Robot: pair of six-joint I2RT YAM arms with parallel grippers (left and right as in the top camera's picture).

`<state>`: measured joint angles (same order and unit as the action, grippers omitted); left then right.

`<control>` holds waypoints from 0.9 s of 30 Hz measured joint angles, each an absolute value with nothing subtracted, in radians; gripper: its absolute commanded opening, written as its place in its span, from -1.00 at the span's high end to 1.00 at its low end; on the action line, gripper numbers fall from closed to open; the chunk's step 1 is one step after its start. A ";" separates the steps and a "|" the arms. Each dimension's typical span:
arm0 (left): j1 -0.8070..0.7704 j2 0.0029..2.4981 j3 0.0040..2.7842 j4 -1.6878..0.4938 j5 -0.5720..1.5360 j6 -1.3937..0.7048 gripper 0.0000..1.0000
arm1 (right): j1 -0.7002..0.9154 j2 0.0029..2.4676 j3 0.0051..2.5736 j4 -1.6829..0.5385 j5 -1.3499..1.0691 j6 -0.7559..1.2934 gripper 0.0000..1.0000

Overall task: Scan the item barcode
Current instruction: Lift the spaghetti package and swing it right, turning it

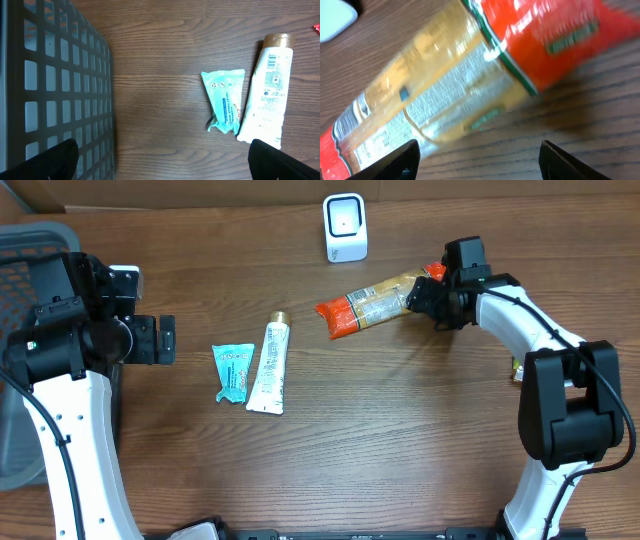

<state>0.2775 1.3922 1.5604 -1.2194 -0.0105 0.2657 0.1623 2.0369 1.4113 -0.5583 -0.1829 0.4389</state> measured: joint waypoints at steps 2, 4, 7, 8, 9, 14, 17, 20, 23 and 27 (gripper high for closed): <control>0.278 1.392 1.560 -1.219 -0.010 0.266 -1.00 | 0.165 2.037 1.425 -0.605 -0.216 0.440 -0.52; 0.278 1.392 1.560 -1.219 -0.011 0.266 -1.00 | 0.171 2.037 1.448 -0.631 -0.247 0.443 -0.54; 0.278 1.392 1.560 -1.219 -0.011 0.266 -0.99 | 0.191 2.034 1.490 -0.643 -0.279 0.464 -0.56; 0.278 1.392 1.560 -1.219 -0.011 0.266 -1.00 | 0.202 2.032 1.501 -0.635 -0.285 0.474 -0.56; 0.278 1.392 1.560 -1.219 -0.011 0.266 -0.99 | 0.218 2.027 1.506 -0.617 -0.289 0.497 -0.57; 0.278 1.392 1.560 -1.219 -0.011 0.266 -1.00 | 0.303 2.023 1.515 -0.501 -0.251 0.586 -0.57; 0.278 1.392 1.560 -1.219 -0.011 0.266 -0.99 | 0.358 2.037 1.518 -0.388 -0.172 0.608 -0.57; 0.278 1.392 1.560 -1.219 -0.011 0.266 -0.99 | 0.393 2.068 1.523 -0.342 -0.106 0.611 -0.61; 0.278 1.392 1.560 -1.219 -0.011 0.266 -0.99 | 0.405 2.114 1.523 -0.354 -0.070 0.611 -0.63; 0.278 1.392 1.560 -1.219 -0.011 0.266 -1.00 | 0.399 2.141 1.523 -0.395 -0.076 0.600 -0.64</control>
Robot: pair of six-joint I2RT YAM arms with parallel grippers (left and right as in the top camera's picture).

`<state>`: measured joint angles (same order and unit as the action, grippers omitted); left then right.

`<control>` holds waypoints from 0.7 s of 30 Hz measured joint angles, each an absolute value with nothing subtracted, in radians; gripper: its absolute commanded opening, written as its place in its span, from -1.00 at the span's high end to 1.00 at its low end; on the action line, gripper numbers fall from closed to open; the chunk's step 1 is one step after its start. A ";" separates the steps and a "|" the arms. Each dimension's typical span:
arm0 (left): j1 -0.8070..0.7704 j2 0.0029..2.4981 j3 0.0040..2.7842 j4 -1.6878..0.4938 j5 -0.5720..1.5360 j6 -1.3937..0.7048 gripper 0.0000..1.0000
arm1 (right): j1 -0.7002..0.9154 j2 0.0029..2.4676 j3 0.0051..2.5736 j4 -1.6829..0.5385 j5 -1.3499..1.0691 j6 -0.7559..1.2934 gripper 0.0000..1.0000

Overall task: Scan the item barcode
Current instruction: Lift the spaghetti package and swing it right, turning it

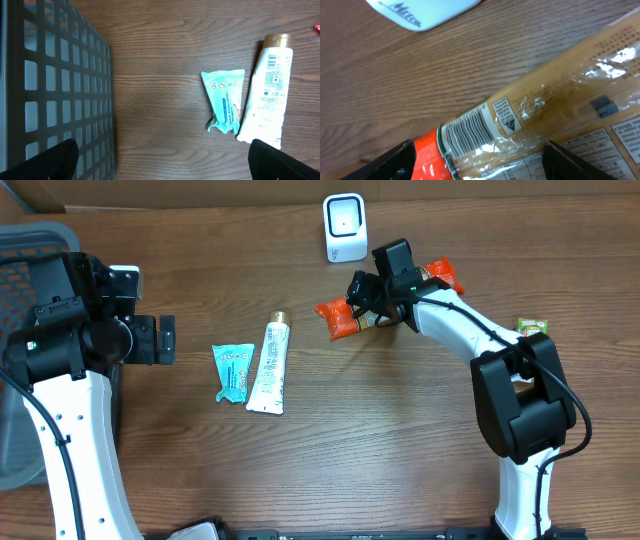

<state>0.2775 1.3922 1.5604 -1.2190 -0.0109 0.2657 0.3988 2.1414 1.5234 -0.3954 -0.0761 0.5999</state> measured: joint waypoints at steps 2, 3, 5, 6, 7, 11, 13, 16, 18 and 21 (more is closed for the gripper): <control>0.278 1.392 1.560 -1.219 -0.011 0.266 -0.99 | 0.398 2.140 1.530 -0.429 -0.090 0.589 -0.65; 0.278 1.392 1.560 -1.219 -0.011 0.266 -1.00 | 0.396 2.140 1.534 -0.455 -0.098 0.583 -0.66; 0.278 1.392 1.560 -1.219 -0.011 0.266 -1.00 | 0.394 2.140 1.548 -0.519 -0.108 0.572 -0.68; 0.278 1.392 1.560 -1.219 -0.011 0.266 -0.99 | 0.394 2.138 1.553 -0.552 -0.112 0.567 -0.69; 0.278 1.392 1.560 -1.219 -0.011 0.266 -1.00 | 0.393 2.135 1.559 -0.591 -0.116 0.552 -0.71; 0.278 1.392 1.560 -1.219 -0.010 0.266 -1.00 | 0.389 2.120 1.565 -0.719 -0.127 0.494 -0.76; 0.278 1.392 1.560 -1.219 -0.011 0.266 -1.00 | 0.381 2.116 1.569 -0.774 -0.134 0.457 -0.79; 0.278 1.392 1.560 -1.219 -0.011 0.266 -1.00 | 0.348 2.112 1.576 -0.873 -0.157 0.381 -0.80; 0.278 1.392 1.560 -1.219 -0.011 0.266 -0.99 | 0.319 2.110 1.578 -0.936 -0.168 0.340 -0.76; 0.278 1.392 1.560 -1.219 -0.011 0.266 -1.00 | 0.246 2.108 1.584 -1.034 -0.186 0.288 -0.65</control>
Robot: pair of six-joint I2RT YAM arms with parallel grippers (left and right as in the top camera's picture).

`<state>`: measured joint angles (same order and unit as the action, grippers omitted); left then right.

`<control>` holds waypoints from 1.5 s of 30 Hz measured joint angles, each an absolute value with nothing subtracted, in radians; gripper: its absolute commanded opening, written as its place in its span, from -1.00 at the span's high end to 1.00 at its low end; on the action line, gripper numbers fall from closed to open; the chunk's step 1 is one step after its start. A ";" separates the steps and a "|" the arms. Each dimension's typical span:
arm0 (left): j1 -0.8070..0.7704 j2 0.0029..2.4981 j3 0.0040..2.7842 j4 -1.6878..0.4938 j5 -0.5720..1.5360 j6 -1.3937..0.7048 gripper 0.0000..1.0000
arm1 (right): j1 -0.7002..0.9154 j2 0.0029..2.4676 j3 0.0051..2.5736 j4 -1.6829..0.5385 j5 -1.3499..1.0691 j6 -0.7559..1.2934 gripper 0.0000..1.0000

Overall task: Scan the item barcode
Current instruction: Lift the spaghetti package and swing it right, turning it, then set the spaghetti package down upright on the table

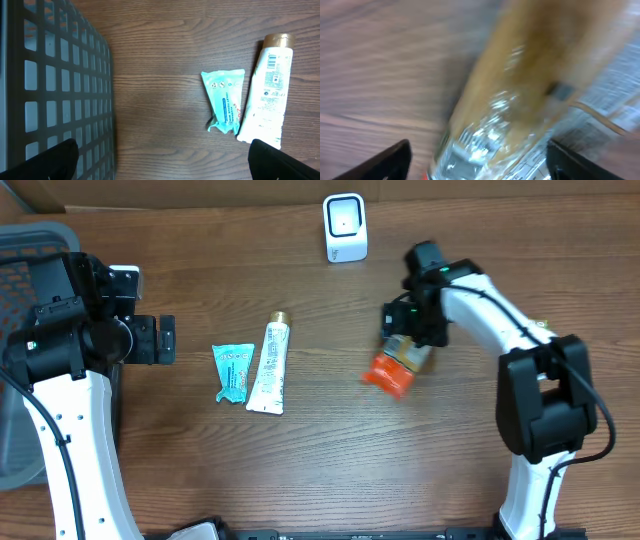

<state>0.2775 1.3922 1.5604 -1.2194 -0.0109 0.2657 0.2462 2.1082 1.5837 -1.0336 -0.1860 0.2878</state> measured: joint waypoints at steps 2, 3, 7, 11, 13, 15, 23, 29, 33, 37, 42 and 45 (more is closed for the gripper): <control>0.278 1.392 1.560 -1.219 -0.010 0.266 -0.99 | 0.190 2.106 1.583 -1.065 -0.217 0.265 -0.65; 0.278 1.392 1.560 -1.219 -0.010 0.266 -1.00 | 0.156 2.101 1.582 -1.066 -0.245 0.253 -0.66; 0.278 1.392 1.560 -1.219 -0.011 0.266 -1.00 | 0.054 2.044 1.577 -1.040 -0.334 0.229 -0.86; 0.278 1.392 1.560 -1.219 -0.011 0.266 -1.00 | -0.009 1.923 1.577 -1.067 -0.384 0.209 -0.93; 0.278 1.392 1.560 -1.219 -0.011 0.266 -0.99 | -0.032 1.885 1.577 -1.088 -0.406 0.186 -0.93; 0.278 1.392 1.560 -1.219 -0.011 0.266 -1.00 | -0.049 1.879 1.573 -1.098 -0.425 0.165 -0.91; 0.278 1.392 1.560 -1.219 -0.010 0.266 -0.99 | -0.091 1.951 1.451 -1.074 -0.500 0.072 -0.89; 0.278 1.392 1.560 -1.219 -0.010 0.266 -0.99 | -0.097 1.958 1.375 -0.963 -0.540 0.041 -0.77; 0.278 1.392 1.560 -1.219 -0.011 0.266 -0.99 | -0.098 1.973 1.344 -0.900 -0.567 0.030 -0.69; 0.278 1.392 1.560 -1.219 -0.011 0.266 -1.00 | -0.098 2.046 1.337 -0.859 -0.600 0.026 -0.64; 0.278 1.392 1.560 -1.219 -0.011 0.266 -0.99 | -0.102 2.064 1.337 -0.796 -0.652 0.052 -0.59; 0.278 1.392 1.560 -1.219 -0.010 0.266 -0.99 | -0.104 2.082 1.337 -0.734 -0.700 0.105 -0.58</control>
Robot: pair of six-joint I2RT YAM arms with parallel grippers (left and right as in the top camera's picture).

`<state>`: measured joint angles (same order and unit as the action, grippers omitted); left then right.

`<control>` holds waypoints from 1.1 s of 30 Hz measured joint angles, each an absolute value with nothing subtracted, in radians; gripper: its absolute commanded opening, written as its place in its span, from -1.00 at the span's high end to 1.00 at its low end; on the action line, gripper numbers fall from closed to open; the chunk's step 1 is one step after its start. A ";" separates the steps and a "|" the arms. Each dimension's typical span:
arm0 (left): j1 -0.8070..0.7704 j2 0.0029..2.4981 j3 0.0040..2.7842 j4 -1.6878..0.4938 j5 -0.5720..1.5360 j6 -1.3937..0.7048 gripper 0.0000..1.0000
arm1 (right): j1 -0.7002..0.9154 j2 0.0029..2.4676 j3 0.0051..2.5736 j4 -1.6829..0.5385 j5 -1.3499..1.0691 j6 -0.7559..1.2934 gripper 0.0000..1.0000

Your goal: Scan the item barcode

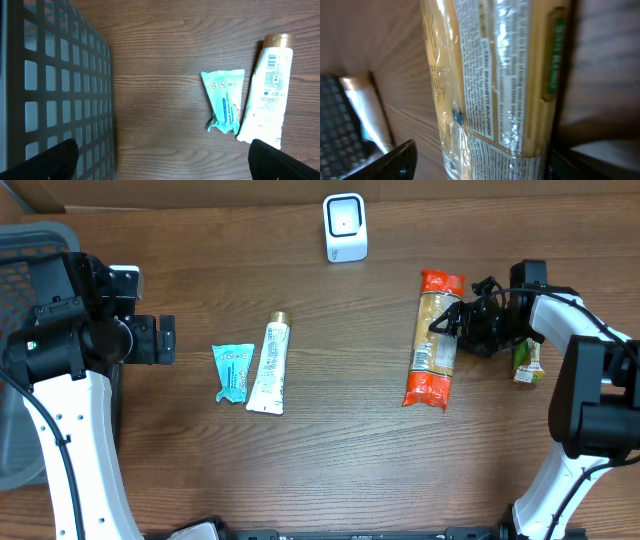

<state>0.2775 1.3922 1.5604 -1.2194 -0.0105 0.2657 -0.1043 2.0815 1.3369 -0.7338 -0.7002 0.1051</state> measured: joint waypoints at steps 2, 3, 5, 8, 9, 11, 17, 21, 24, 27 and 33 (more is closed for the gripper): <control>0.278 1.392 1.560 -1.219 -0.011 0.266 -1.00 | -0.102 2.093 1.337 -0.693 -0.729 0.152 -0.54; 0.278 1.392 1.560 -1.219 -0.011 0.266 -0.99 | -0.101 2.099 1.339 -0.675 -0.741 0.173 -0.48; 0.278 1.392 1.560 -1.219 -0.010 0.266 -0.99 | -0.095 2.111 1.341 -0.645 -0.753 0.215 -0.09; 0.278 1.392 1.560 -1.219 -0.011 0.266 -1.00 | -0.082 2.139 1.345 -0.610 -0.752 0.262 0.59; 0.278 1.392 1.560 -1.219 -0.011 0.266 -1.00 | -0.078 2.154 1.345 -0.605 -0.754 0.280 0.65; 0.278 1.392 1.560 -1.219 -0.011 0.266 -1.00 | -0.073 2.169 1.345 -0.601 -0.784 0.296 0.74; 0.278 1.392 1.560 -1.219 -0.011 0.266 -0.99 | -0.058 2.171 1.345 -0.604 -0.820 0.296 0.92; 0.278 1.392 1.560 -1.219 -0.011 0.266 -0.99 | -0.059 2.175 1.348 -0.639 -0.839 0.263 0.92; 0.278 1.392 1.560 -1.219 -0.011 0.266 -1.00 | -0.058 2.172 1.348 -0.694 -0.840 0.241 0.92; 0.278 1.392 1.560 -1.219 -0.011 0.266 -1.00 | -0.057 2.144 1.348 -0.768 -0.802 0.229 0.92; 0.278 1.392 1.560 -1.219 -0.011 0.266 -0.99 | -0.034 1.994 1.343 -0.907 -0.604 0.227 0.92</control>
